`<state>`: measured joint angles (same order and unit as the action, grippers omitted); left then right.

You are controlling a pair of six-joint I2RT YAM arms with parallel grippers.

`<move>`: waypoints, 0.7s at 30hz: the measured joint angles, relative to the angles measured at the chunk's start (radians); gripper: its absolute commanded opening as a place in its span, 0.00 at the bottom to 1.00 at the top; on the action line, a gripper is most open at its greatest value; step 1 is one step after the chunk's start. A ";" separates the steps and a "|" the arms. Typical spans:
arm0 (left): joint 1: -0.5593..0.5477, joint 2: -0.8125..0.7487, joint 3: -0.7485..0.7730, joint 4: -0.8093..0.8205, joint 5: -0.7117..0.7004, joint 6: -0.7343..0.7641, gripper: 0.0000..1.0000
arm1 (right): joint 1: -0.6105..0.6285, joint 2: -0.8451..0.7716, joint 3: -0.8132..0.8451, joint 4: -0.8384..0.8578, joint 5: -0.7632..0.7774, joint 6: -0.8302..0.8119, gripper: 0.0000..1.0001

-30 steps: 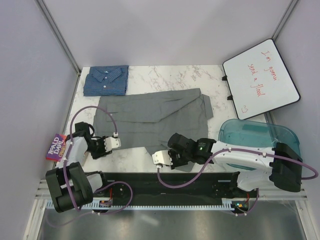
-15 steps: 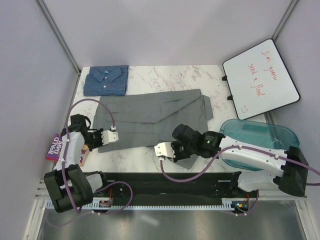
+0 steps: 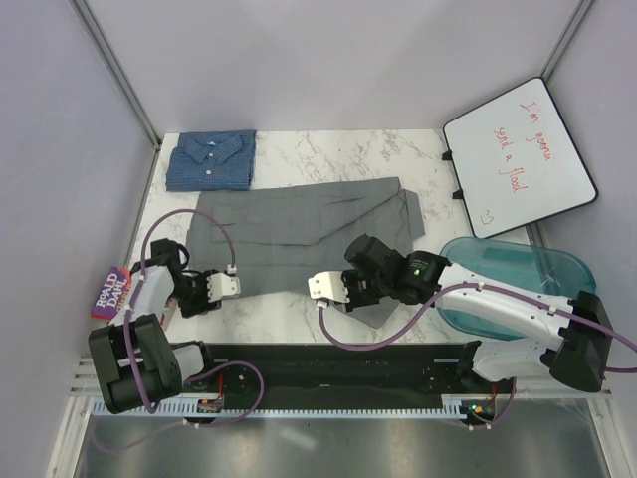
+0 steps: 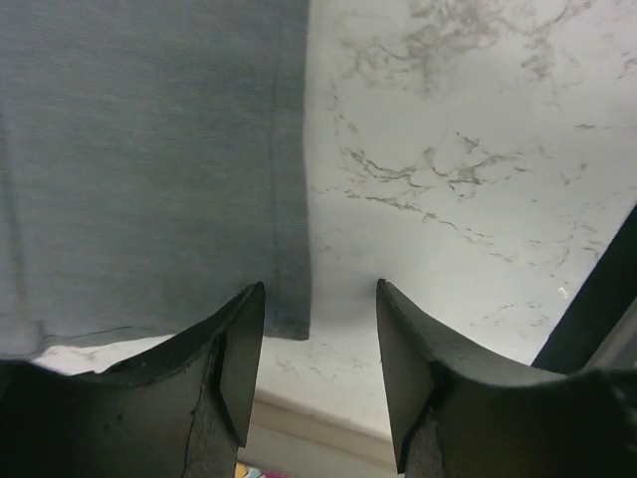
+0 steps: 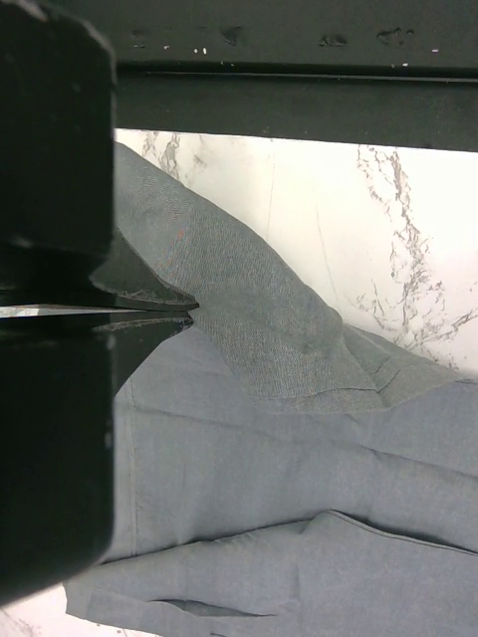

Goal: Fold and stack the long sleeve shirts
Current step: Fold the shirt

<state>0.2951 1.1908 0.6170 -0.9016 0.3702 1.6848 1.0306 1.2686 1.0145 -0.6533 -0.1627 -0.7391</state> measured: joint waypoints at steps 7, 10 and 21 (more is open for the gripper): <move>-0.001 0.036 -0.034 0.124 -0.048 0.000 0.45 | -0.003 0.005 0.009 -0.006 0.000 0.000 0.00; -0.001 0.060 -0.026 0.162 -0.055 0.003 0.35 | -0.003 0.004 0.009 -0.013 0.000 0.000 0.00; -0.006 0.083 -0.014 0.208 -0.055 0.079 0.02 | -0.003 0.004 0.019 -0.033 -0.001 0.002 0.00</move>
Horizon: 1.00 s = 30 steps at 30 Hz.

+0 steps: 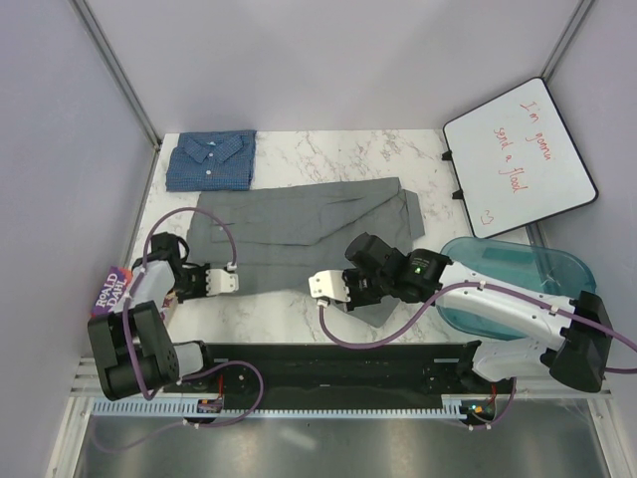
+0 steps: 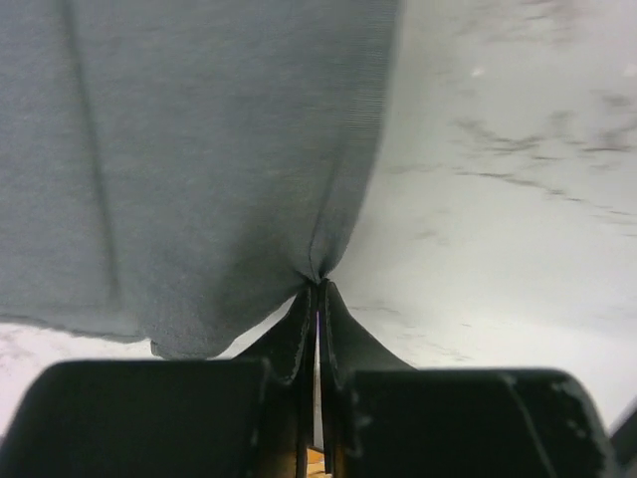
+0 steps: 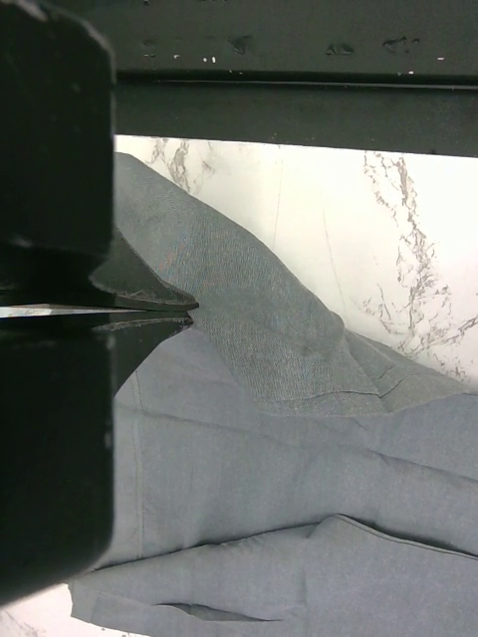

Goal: Fold and stack the long sleeve shirts
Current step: Fold the shirt

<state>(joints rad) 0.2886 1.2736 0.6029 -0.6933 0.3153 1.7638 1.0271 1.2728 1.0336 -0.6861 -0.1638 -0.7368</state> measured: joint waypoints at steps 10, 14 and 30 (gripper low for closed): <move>-0.001 -0.089 0.101 -0.352 0.022 0.043 0.02 | -0.008 -0.027 0.058 -0.050 0.021 -0.002 0.00; -0.001 0.045 0.297 -0.395 0.072 -0.022 0.02 | -0.064 -0.015 0.114 -0.057 0.023 -0.042 0.00; -0.003 0.416 0.688 -0.397 0.166 -0.254 0.02 | -0.329 0.373 0.399 -0.025 -0.009 -0.316 0.00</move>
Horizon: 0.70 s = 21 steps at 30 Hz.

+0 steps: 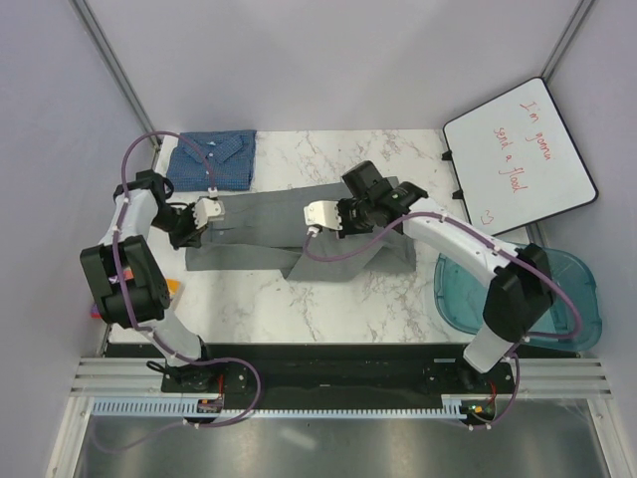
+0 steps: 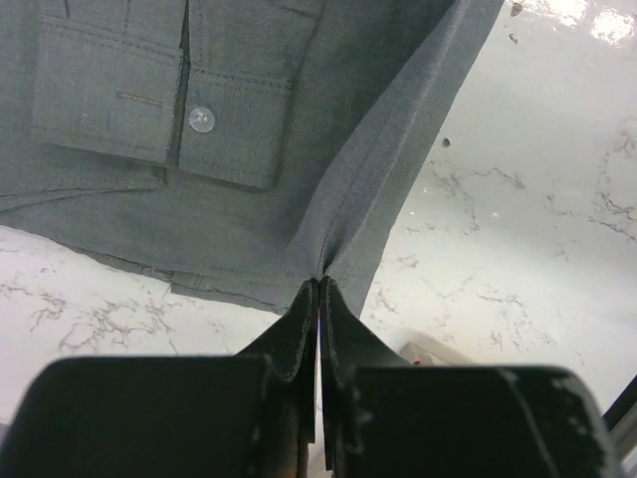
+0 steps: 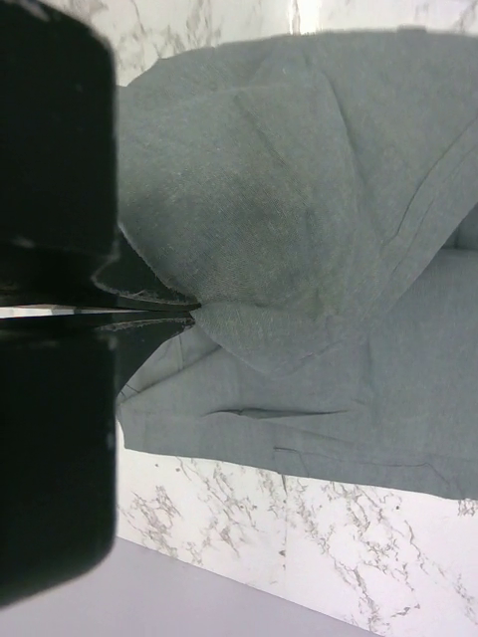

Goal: Fold and stack the long sleeve shirts
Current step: Fold the shirt

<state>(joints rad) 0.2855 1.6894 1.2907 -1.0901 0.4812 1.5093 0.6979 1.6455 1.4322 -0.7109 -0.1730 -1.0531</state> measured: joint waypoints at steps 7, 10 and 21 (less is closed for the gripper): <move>0.000 0.065 0.010 0.025 -0.008 -0.048 0.02 | -0.029 0.160 0.106 0.054 -0.013 -0.064 0.00; 0.000 0.072 0.010 0.032 -0.009 -0.061 0.02 | -0.033 0.217 0.157 0.075 -0.015 -0.089 0.00; 0.000 0.092 0.025 0.049 -0.018 -0.120 0.02 | -0.046 0.290 0.186 0.167 -0.004 -0.148 0.00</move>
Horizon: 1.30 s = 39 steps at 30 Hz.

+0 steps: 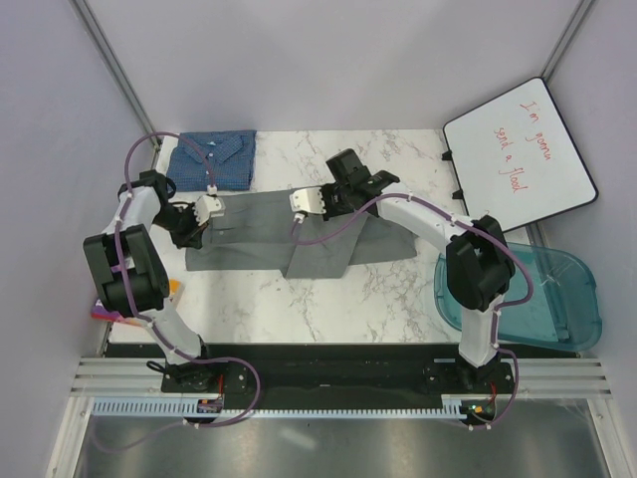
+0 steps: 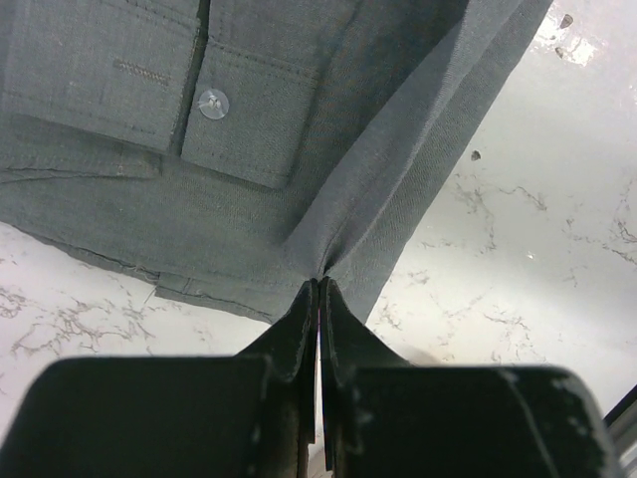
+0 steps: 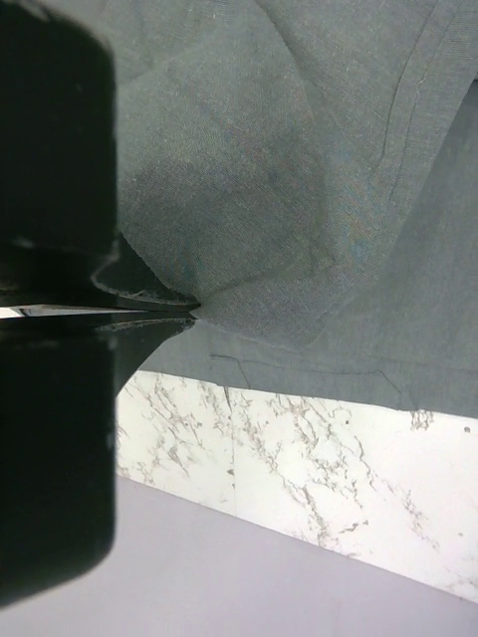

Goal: Fold and stack the long sleeve shirts
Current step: Fold the shirt

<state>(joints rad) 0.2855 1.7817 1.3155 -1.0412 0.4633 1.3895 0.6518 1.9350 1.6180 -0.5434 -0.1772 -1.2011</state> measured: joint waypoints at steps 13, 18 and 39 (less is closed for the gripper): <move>0.000 0.060 0.089 0.003 -0.034 -0.116 0.03 | -0.016 0.010 -0.037 0.090 0.067 0.020 0.00; 0.000 0.126 0.143 0.008 -0.037 -0.199 0.24 | -0.022 0.014 -0.038 0.103 0.076 0.053 0.11; -0.088 -0.175 -0.126 0.288 -0.034 -0.589 0.54 | -0.156 -0.123 -0.003 -0.127 0.045 0.674 0.58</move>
<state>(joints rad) 0.1978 1.6066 1.1900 -0.7528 0.4294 0.8005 0.4957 1.8122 1.6150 -0.6708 -0.1326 -0.5274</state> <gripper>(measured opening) 0.557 0.607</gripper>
